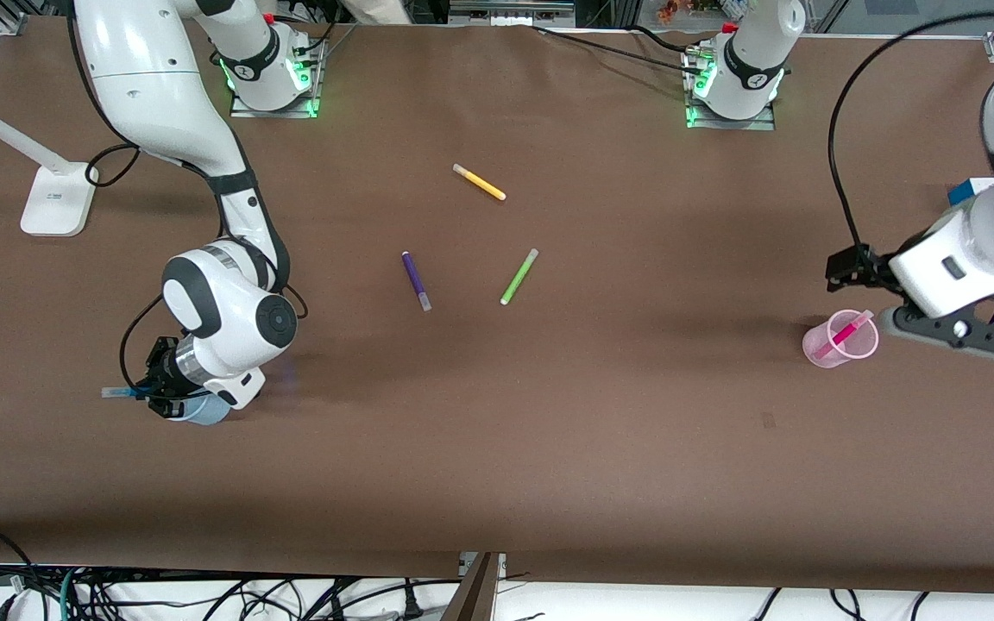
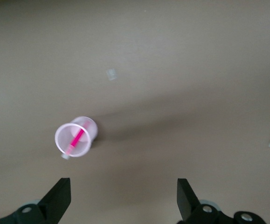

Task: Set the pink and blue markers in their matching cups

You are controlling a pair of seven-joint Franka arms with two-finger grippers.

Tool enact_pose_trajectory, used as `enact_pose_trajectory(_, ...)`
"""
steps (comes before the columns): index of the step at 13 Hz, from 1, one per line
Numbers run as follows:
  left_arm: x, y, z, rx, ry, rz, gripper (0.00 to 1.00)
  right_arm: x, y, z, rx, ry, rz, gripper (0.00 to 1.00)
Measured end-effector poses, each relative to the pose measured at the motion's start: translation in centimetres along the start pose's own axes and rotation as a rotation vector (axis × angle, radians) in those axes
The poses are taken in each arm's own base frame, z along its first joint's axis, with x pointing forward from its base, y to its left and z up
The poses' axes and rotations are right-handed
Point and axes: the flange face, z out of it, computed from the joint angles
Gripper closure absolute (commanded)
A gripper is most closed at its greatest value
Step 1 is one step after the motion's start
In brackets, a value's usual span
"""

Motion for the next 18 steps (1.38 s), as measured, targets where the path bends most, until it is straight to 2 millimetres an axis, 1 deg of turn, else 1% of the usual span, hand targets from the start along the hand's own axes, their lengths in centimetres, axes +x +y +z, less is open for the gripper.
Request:
enact_pose_trajectory(1,-0.9,0.6,-1.0,-0.024,0.008,-0.019,0.0,0.1,0.0,0.0,-0.001,0.0,0.002,0.01)
enact_pose_trajectory(2,-1.7,1.0,-1.5,-0.04,0.009,-0.032,0.0,0.1,0.0,0.0,-0.001,-0.001,0.004,0.0)
enact_pose_trajectory(3,-2.3,1.2,-1.5,-0.048,0.005,-0.041,0.0,0.0,0.0,0.0,0.0,-0.001,0.006,0.0)
enact_pose_trajectory(7,-3.8,0.4,0.3,-0.025,0.057,-0.082,0.0,-0.6,0.2,0.0,0.001,0.0,0.022,0.0)
enact_pose_trajectory(9,-5.5,0.4,1.2,-0.013,0.087,-0.071,0.0,-2.0,0.4,-0.8,0.026,0.06,0.089,0.0)
enact_pose_trajectory(10,-6.3,-0.1,1.1,-0.009,0.09,-0.063,0.0,-3.1,0.4,-1.4,0.057,0.112,0.139,0.0)
enact_pose_trajectory(11,-6.8,-0.9,0.8,-0.006,0.096,-0.059,0.0,-4.7,0.3,-2.1,0.096,0.168,0.199,0.0)
enact_pose_trajectory(13,-7.5,-2.3,0.2,-0.004,0.106,-0.06,0.0,-8.8,-0.2,-3.9,0.207,0.297,0.334,0.0)
enact_pose_trajectory(15,-7.5,-2.4,0.2,-0.004,0.103,-0.052,0.0,-13.5,-1.0,-5.2,0.338,0.456,0.472,0.0)
enact_pose_trajectory(16,-7.5,-2.1,0.2,-0.004,0.103,-0.048,0.0,-15.7,-1.4,-5.3,0.393,0.528,0.531,0.0)
enact_pose_trajectory(18,-7.5,-1.9,0.2,-0.004,0.101,-0.044,0.0,-19.2,-2.2,-5.1,0.461,0.634,0.649,0.0)
